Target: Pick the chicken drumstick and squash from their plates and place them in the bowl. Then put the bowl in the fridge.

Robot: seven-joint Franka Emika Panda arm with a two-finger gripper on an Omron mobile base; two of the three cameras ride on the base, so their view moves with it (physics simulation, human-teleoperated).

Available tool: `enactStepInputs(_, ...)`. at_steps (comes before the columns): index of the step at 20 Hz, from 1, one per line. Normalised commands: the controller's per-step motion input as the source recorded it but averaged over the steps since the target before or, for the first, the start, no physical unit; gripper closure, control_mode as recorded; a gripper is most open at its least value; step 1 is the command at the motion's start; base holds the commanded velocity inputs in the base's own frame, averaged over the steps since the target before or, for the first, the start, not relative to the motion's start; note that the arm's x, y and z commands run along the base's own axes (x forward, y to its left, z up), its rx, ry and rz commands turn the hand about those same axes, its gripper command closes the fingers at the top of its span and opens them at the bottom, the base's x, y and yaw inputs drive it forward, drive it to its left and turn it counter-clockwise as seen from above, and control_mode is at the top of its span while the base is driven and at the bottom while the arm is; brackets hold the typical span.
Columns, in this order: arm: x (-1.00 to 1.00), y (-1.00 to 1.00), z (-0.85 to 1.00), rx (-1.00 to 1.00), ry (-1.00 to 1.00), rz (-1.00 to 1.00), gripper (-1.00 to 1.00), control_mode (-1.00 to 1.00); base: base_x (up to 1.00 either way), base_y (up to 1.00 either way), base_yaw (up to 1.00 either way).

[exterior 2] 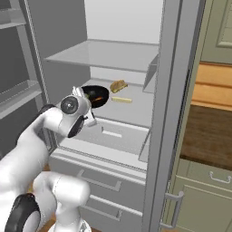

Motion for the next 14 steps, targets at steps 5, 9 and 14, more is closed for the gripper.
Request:
enactStepInputs(5, -1.00, 0.00, 0.70, -0.02, 0.33, 0.03, -1.00, -1.00, 0.00, 0.00, 0.00)
enactStepInputs(9, -1.00, 0.10, 0.08, -0.10, 0.20, 0.09, -1.00, -1.00, 0.00, 0.00, 0.00)
enactStepInputs(14, -1.00, 0.00, -0.10, -0.16, 0.01, 0.14, -1.00, -1.00, 0.00, 0.00, 0.00)
